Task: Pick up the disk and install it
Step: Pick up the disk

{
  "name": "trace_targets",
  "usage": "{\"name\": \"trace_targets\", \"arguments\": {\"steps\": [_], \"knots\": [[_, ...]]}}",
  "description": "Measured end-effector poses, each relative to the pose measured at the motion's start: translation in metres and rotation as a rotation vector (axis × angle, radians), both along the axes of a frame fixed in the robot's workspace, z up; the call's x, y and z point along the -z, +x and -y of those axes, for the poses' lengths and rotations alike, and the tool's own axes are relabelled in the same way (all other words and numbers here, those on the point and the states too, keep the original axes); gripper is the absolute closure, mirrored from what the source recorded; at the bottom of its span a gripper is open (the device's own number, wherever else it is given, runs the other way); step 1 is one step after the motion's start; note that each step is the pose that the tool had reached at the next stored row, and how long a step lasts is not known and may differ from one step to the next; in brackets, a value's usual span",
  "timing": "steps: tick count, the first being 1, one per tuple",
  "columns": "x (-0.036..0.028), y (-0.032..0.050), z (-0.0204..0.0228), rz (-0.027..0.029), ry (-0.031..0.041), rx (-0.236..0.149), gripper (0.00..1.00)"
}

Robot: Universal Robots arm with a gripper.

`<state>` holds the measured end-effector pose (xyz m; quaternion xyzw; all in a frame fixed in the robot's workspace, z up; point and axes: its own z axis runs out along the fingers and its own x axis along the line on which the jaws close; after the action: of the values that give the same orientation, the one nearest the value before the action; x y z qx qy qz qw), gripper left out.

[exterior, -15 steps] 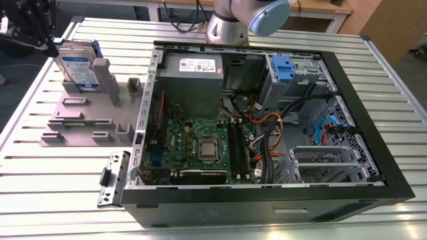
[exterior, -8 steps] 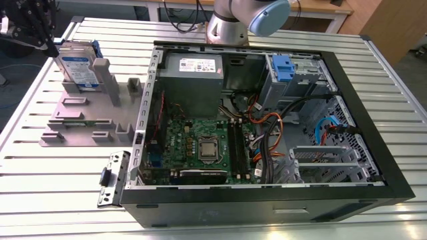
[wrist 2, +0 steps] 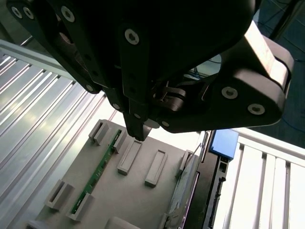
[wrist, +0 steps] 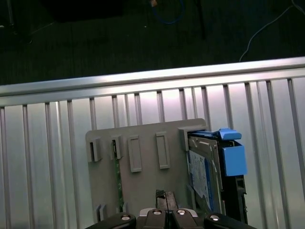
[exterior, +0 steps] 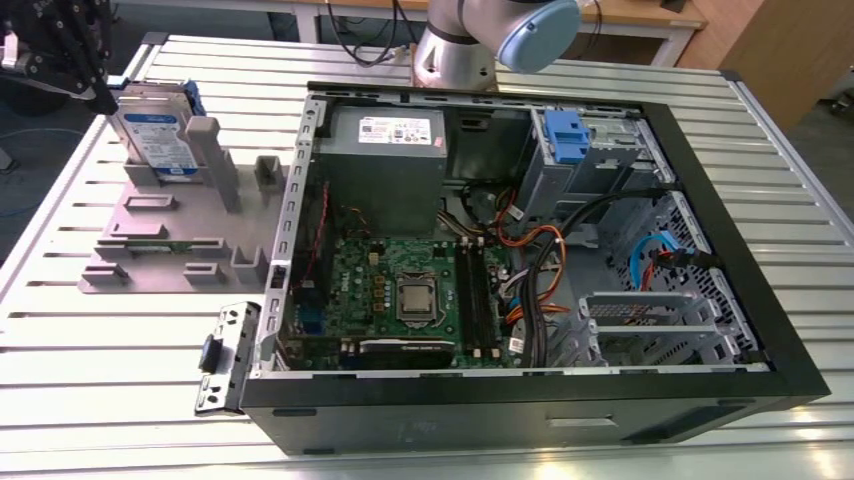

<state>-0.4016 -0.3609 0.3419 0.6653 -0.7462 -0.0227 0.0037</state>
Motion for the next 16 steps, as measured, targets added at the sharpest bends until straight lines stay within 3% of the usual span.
{"name": "trace_targets", "arguments": {"steps": [16], "knots": [[0.0000, 0.0000, 0.0000, 0.0000, 0.0000, -0.028, 0.90]]}}
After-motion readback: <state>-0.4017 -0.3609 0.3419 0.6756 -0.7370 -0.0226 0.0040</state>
